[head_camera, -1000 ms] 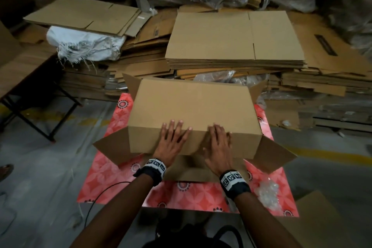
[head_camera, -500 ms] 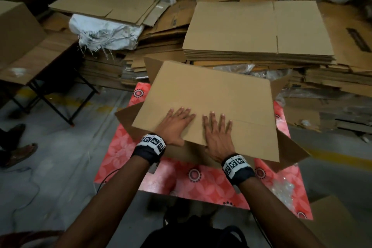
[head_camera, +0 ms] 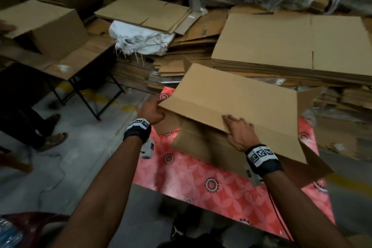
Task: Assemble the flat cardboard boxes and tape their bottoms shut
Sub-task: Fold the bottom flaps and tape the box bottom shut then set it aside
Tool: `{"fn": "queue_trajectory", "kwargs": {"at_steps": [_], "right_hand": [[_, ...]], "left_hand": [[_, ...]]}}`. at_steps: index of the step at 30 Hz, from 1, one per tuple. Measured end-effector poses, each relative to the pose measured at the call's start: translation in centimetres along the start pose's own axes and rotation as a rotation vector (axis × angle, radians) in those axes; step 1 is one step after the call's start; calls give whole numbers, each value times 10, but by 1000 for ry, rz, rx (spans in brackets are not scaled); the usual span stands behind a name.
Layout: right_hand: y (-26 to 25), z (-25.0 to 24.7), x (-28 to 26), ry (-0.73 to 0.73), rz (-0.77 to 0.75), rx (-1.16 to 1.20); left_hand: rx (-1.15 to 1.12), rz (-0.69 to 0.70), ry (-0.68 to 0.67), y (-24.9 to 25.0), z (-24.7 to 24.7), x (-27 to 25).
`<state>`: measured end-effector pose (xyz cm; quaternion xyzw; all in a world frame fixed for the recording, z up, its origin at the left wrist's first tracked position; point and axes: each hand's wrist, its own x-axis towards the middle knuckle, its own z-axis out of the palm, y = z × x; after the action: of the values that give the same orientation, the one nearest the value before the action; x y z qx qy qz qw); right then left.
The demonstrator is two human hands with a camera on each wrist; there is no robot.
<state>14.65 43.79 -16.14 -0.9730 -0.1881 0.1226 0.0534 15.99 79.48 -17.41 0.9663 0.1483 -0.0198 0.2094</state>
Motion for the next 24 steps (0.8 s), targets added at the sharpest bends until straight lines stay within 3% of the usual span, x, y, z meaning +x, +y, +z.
{"fn": "queue_trajectory", "kwargs": {"at_steps": [7,14,20,24], "right_hand": [[-9,-8,7,56,-33,117],[-51,4,27,-1,-67,166],[-98,57,54,-33,-57,127],[-117,89,68,-55,3,150]], "left_hand": [[-406,-44,-51,-7,15,-2],[-554,-211,31,-43,14,-15],[-522,-295,212,-72,39,-40],[-256,-323,365,-70,65,-49]]}}
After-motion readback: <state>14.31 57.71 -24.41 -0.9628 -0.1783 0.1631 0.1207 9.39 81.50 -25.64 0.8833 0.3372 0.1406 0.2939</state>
